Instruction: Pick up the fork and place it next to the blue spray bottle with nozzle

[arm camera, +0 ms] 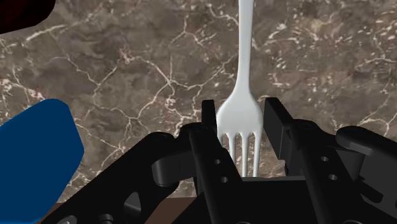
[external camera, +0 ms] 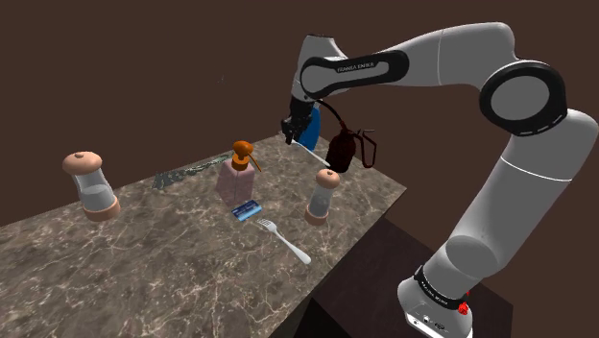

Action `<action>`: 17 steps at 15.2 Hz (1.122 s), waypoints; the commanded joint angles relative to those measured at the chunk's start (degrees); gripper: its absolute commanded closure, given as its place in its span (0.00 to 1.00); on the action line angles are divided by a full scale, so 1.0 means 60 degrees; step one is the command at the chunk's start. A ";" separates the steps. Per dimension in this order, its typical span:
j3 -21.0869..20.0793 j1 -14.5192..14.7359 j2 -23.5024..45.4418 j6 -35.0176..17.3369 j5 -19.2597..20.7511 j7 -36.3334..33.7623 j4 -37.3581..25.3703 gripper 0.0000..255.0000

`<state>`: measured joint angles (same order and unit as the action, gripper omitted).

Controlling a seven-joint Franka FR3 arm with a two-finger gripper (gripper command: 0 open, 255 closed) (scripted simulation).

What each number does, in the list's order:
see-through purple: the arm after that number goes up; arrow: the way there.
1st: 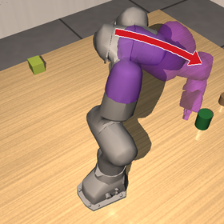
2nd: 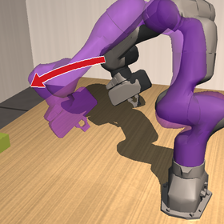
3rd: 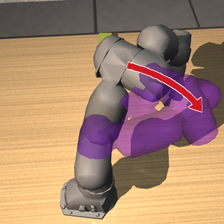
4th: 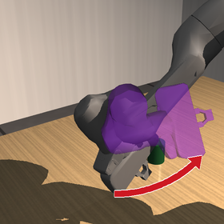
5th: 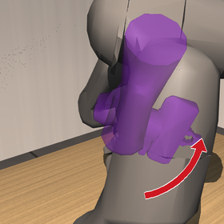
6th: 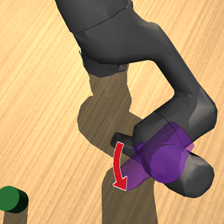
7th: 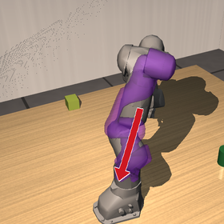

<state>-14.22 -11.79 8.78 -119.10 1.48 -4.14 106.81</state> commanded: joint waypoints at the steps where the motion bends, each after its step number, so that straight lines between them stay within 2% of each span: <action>1: 0.0006 0.0000 0.0070 -0.0238 0.0022 -0.0007 0.0165 1.00; 17: 0.0079 0.0066 0.0949 -0.2087 0.0316 -0.0183 0.1163 1.00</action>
<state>-13.83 -11.37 13.96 -131.02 3.23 -5.26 113.70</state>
